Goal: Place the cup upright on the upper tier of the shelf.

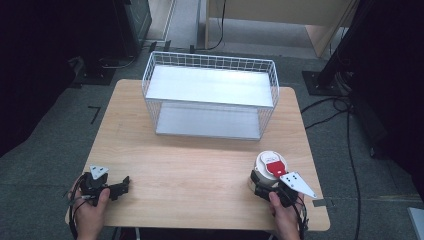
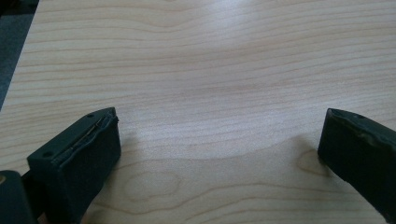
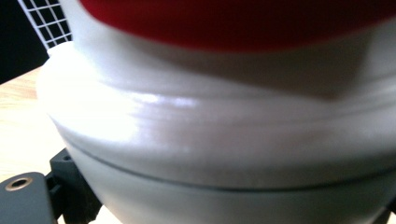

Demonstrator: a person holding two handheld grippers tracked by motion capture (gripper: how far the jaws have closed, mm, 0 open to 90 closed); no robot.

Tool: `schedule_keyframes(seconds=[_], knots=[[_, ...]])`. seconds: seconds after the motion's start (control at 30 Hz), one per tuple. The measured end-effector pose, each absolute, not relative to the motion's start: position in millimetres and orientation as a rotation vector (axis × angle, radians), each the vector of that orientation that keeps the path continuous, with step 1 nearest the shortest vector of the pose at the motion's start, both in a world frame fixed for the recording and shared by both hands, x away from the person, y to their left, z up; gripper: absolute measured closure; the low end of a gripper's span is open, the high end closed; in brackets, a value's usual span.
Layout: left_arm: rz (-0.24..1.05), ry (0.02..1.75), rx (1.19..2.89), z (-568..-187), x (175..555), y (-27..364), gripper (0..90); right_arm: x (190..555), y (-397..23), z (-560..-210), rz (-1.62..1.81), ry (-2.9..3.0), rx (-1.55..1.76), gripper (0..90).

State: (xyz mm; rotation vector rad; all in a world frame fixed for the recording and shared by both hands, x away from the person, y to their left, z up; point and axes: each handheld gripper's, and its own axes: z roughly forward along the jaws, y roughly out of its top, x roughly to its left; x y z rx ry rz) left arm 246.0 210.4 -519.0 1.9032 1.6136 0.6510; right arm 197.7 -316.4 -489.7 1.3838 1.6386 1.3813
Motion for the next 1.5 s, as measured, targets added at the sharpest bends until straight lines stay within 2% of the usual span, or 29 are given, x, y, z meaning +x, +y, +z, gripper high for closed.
schedule_keyframes(seconds=[0.73,1.5], knots=[[0.651,1.616,1.904,-519,246,210,0.0,207,-292,-437,1.509,1.597,1.264,9.6],[0.652,1.616,1.905,-519,246,210,0.0,253,-268,-385,1.558,1.551,1.177,10.7]])
